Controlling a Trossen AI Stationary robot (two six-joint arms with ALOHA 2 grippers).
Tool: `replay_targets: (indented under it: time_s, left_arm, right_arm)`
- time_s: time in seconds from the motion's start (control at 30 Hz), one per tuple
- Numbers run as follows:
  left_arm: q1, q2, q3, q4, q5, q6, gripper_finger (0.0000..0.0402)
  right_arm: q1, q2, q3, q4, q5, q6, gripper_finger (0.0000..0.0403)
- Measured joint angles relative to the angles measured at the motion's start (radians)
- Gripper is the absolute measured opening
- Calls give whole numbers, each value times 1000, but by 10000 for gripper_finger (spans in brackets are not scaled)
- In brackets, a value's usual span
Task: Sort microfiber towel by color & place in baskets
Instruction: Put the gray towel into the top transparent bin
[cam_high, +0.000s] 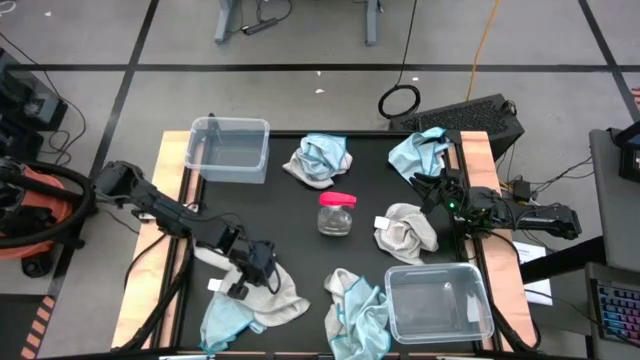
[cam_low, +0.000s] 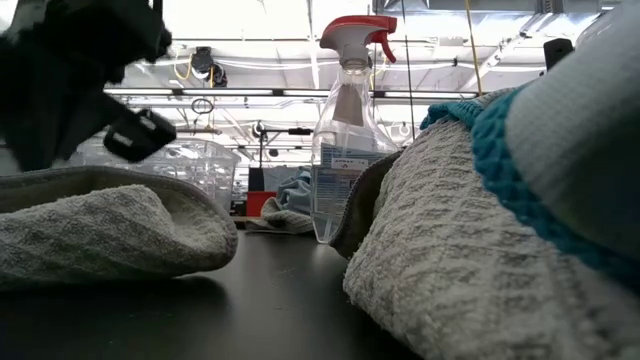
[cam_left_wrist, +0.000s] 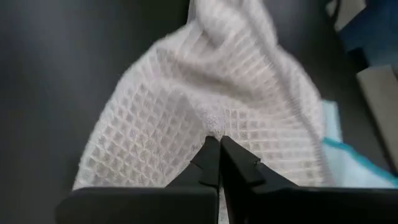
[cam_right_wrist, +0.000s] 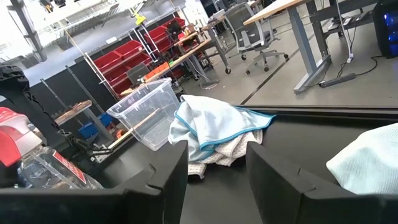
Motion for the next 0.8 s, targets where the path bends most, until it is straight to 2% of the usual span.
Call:
replay_targets:
  time_s: [0.27, 0.5, 0.63, 0.8]
  left_arm:
    - [30, -116, 68, -81, -79, 61, 4]
    - [28, -108, 67, -138, -80, 58, 48]
    - [27, -91, 68, -127, -96, 60, 111]
    - [28, -30, 68, -132, -145, 49, 241]
  right_arm:
    - [0, 0, 0, 1, 0, 0, 153]
    - [0, 0, 0, 0, 0, 0, 153]
    - [0, 0, 0, 0, 0, 0, 153]
    - [0, 0, 0, 0, 0, 0, 153]
